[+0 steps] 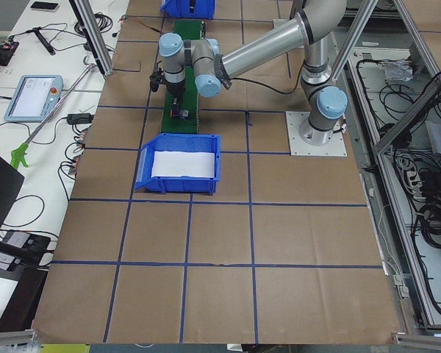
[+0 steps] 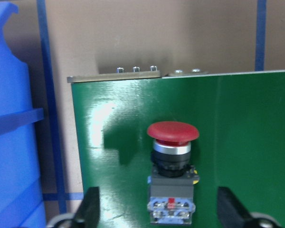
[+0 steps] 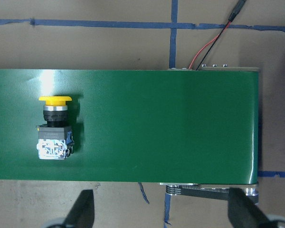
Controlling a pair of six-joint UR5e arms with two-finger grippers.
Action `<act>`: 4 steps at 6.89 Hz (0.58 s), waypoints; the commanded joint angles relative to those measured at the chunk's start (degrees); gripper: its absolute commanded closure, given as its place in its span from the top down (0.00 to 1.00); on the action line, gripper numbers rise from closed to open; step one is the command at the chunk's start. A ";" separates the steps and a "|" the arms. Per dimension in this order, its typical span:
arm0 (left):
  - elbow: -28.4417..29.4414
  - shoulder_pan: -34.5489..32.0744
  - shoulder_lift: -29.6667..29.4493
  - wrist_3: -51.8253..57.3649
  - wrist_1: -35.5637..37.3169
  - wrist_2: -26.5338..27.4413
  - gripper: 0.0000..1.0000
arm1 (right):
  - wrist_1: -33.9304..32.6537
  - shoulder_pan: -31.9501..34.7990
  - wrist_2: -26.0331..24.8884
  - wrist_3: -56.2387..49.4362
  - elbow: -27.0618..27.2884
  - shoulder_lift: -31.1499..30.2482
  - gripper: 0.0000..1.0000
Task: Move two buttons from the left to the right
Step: 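Set the red button down with the left gripper while the right grasps yellow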
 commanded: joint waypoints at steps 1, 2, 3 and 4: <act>-0.16 -0.20 8.13 -0.70 -8.70 0.05 1.00 | -0.47 0.06 0.80 0.73 -2.49 4.59 1.00; -1.29 -0.38 13.22 -4.18 -15.28 0.05 1.00 | -0.56 0.41 1.32 0.73 -4.95 6.87 1.00; -2.09 -1.95 17.36 -5.78 -19.00 -0.12 1.00 | -0.48 0.59 0.98 0.99 -6.28 8.20 1.00; -2.96 -4.40 19.40 -8.41 -20.51 0.14 1.00 | -0.47 1.29 1.06 4.13 -6.12 8.82 1.00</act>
